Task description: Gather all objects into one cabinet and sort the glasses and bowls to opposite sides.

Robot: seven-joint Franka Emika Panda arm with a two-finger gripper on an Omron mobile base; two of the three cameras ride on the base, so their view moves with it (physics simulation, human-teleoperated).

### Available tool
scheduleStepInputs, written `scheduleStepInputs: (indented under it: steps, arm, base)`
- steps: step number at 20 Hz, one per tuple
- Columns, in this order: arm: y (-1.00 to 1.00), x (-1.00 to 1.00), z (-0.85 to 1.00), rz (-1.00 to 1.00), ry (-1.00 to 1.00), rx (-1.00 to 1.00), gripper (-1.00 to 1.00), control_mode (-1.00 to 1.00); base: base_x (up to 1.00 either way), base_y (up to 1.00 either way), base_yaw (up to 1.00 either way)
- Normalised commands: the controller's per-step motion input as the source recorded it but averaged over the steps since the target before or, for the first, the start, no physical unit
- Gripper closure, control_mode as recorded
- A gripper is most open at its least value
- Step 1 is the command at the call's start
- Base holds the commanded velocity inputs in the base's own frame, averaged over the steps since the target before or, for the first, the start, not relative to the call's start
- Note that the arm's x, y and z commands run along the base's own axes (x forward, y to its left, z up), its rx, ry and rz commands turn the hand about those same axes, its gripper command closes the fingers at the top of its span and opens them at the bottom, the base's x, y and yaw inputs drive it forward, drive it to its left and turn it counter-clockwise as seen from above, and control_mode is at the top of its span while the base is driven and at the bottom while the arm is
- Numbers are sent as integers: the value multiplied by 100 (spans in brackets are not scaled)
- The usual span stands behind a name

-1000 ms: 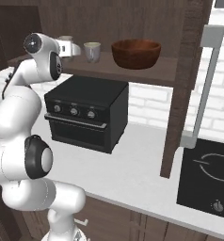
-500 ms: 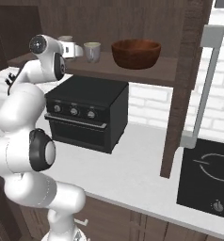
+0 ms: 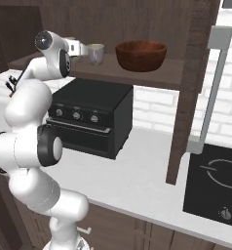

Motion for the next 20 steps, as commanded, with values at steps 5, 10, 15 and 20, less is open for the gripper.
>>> scheduleStepInputs:
  steps: [5, 10, 15, 20]
  arm:
    - [1, 3, -2, 0, 0, 0, -100, -100]
    - [0, -2, 0, 0, 0, 0, -100, -100]
    - [-6, -29, 0, 0, -2, 0, -100, -100]
    - [-13, -59, 1, 0, -11, 1, -100, -100]
  base:
    - [0, 0, 0]
    - [0, 0, 0]
    - [0, 0, 0]
    - [0, 0, 0]
